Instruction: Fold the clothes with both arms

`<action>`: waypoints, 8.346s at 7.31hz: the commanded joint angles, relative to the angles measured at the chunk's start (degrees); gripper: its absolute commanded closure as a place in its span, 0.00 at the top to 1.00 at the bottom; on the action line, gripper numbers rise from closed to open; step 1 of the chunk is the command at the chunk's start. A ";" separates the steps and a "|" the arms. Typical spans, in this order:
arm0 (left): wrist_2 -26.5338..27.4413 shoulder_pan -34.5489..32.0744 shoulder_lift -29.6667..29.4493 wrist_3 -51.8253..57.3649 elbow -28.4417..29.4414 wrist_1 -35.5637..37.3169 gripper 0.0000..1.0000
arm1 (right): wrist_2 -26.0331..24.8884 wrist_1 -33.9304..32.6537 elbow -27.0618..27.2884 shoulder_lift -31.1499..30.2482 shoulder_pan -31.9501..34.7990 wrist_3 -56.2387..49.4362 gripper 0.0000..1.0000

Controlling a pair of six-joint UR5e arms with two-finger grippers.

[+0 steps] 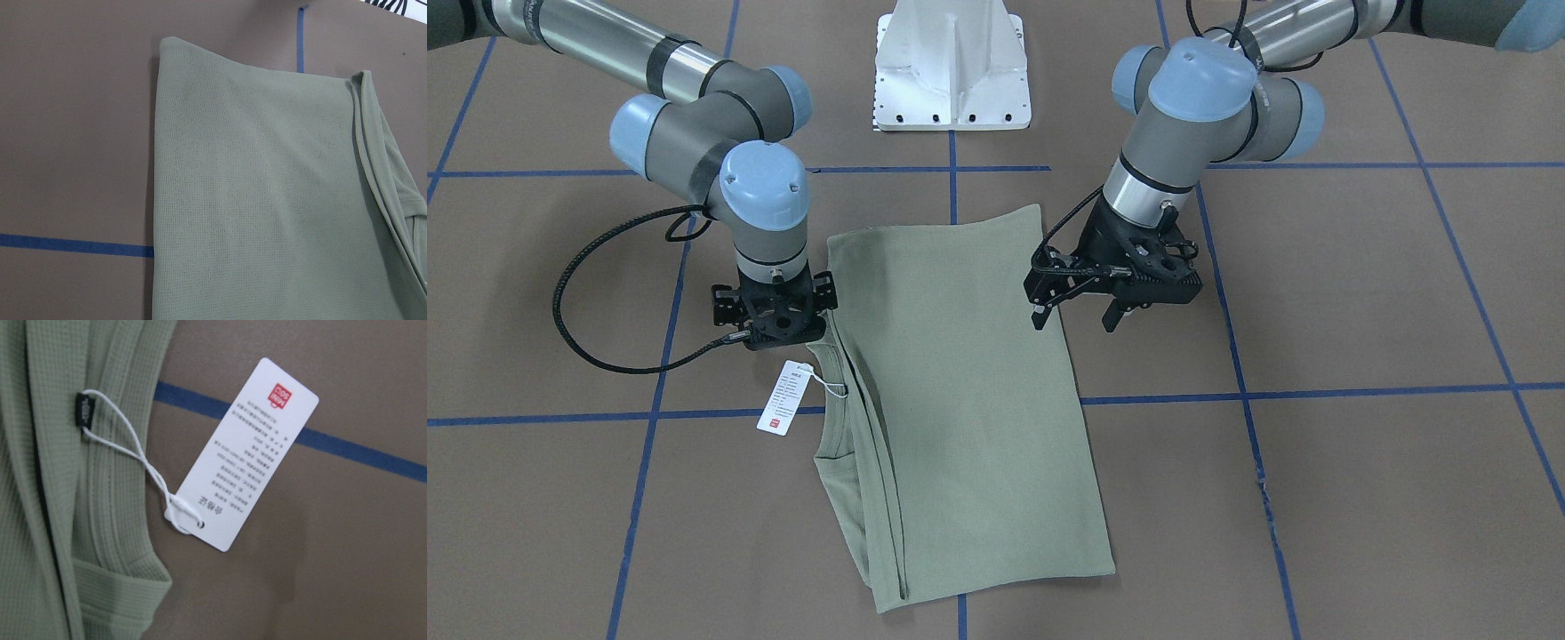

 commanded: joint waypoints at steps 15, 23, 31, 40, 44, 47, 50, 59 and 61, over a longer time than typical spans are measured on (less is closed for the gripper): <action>0.00 0.06 0.09 0.31 0.00 -0.09 1.00 | 1.53 11.48 -21.77 11.27 6.18 -6.10 1.00; 0.08 6.17 5.59 -7.71 -5.34 0.00 1.00 | 10.23 15.26 -11.74 9.64 7.77 -1.58 1.00; 8.52 22.83 11.96 -32.74 -9.32 3.42 0.92 | 10.41 15.35 4.77 0.71 4.25 8.03 1.00; 8.52 22.74 8.70 -34.15 -6.33 3.51 0.41 | 10.32 15.35 4.42 0.62 4.43 7.77 1.00; 8.44 21.51 8.79 -34.06 -6.33 3.60 0.34 | 10.32 15.35 4.42 0.54 4.34 7.86 1.00; 8.35 21.86 8.71 -34.06 -7.38 4.82 0.00 | 10.23 15.35 4.51 0.19 4.08 8.03 1.00; 8.00 22.30 7.65 -33.97 -11.94 8.59 0.00 | 9.71 15.70 5.82 -1.13 0.93 18.42 1.00; 7.73 22.39 7.12 -33.18 -11.08 8.35 0.00 | -4.88 15.00 14.44 -11.07 -15.96 55.49 1.00; 7.73 22.39 7.12 -33.27 -11.08 8.35 0.00 | -5.06 15.00 13.91 -10.72 -16.32 55.49 1.00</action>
